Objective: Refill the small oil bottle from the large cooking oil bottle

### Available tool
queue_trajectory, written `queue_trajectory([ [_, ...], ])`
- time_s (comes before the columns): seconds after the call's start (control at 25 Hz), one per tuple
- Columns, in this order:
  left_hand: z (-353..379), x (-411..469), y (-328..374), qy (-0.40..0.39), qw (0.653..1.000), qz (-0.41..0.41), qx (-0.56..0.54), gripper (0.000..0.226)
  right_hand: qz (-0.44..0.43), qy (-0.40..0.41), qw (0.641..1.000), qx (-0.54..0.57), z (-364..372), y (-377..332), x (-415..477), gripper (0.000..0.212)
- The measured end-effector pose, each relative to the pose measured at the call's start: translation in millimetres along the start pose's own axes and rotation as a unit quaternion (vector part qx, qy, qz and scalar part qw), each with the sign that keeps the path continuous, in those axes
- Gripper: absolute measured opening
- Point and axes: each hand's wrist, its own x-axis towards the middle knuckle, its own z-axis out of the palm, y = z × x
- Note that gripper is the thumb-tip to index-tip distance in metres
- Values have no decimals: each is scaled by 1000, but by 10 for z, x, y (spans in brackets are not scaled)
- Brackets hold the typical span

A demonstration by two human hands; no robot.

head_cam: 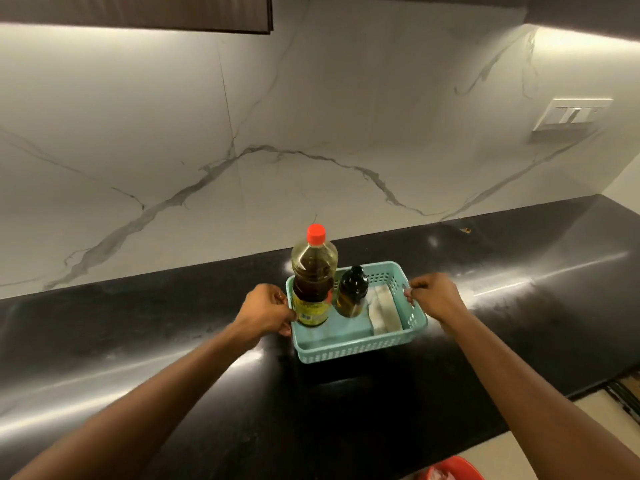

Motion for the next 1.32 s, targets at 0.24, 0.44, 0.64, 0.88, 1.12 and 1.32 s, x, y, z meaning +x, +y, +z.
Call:
queue_trajectory([
  [0.24, -295, 800, 333, 54, 998, -13, 31, 17, -24, -7, 1000, -17, 121, -586, 867, 13],
  [0.44, -242, 1368, 342, 88, 995, -33, 31, 12, -34, -15, 998, -60, 410, -753, 1539, 13],
  [0.64, -176, 1714, 214, 114, 990, -61, 49, 10, -34, -39, 995, -90, 667, -822, 1947, 16],
  [0.88, -161, 1781, 165, 114, 989, -74, 61, 8, -23, -46, 993, -109, 800, -804, 1951, 16],
  [1.12, -98, 1754, 142, 111, 990, -73, 54, 9, -21, -45, 992, -119, 862, -684, 1929, 20],
  [1.32, -94, 1652, 118, 84, 993, -61, 61, 12, -35, -40, 993, -103, 853, -639, 1862, 30],
])
